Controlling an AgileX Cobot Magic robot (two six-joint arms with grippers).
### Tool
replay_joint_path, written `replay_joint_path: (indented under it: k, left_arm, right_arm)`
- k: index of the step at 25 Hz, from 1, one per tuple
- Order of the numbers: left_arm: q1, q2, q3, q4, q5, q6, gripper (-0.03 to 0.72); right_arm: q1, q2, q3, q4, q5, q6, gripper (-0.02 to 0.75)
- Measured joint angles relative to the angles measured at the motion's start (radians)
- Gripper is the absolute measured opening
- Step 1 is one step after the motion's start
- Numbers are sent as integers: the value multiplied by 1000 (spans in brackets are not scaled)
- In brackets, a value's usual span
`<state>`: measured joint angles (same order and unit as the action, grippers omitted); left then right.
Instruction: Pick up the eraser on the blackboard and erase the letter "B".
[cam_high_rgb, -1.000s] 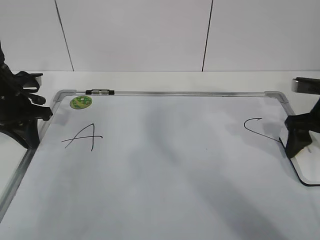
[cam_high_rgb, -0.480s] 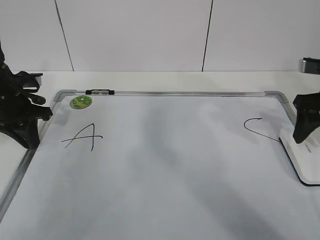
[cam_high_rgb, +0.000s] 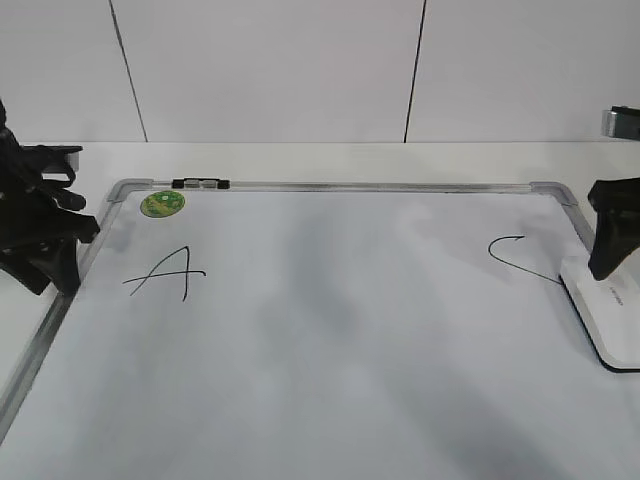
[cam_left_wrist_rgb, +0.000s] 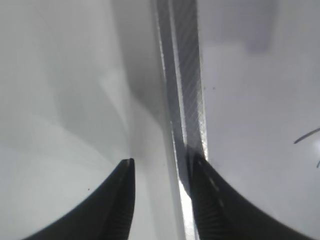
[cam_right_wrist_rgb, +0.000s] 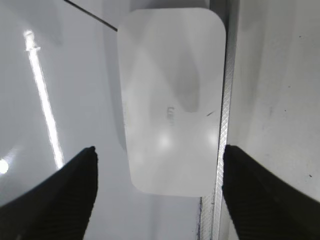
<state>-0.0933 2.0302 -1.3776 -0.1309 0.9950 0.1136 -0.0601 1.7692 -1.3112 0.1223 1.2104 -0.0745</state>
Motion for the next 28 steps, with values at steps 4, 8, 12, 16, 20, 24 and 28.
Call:
replay_joint_path:
  k: [4, 8, 12, 16, 20, 24, 28]
  left_arm:
    - [0, -14, -5, 12, -2, 0, 296]
    - [0, -58, -30, 23, 8, 0, 297]
    - [0, -91, -54, 25, 83, 0, 298]
    - [0, -129, -54, 25, 178, 0, 295]
    - [0, -181, -54, 23, 208, 0, 283]
    - [0, -258, -27, 7, 210, -2, 261]
    - [0, -378, 54, 3, 218, -2, 255]
  right_arm:
    - [0, -33, 0, 11, 2, 0, 593]
    - [0, -77, 0, 19, 4, 2, 593]
    - [0, -144, 0, 32, 6, 6, 593]
    - [0, -234, 0, 32, 10, 8, 593]
    - [0, -340, 0, 34, 14, 17, 592]
    - [0, -482, 44, 36, 16, 19, 592]
    - [0, -649, 127, 36, 27, 21, 592]
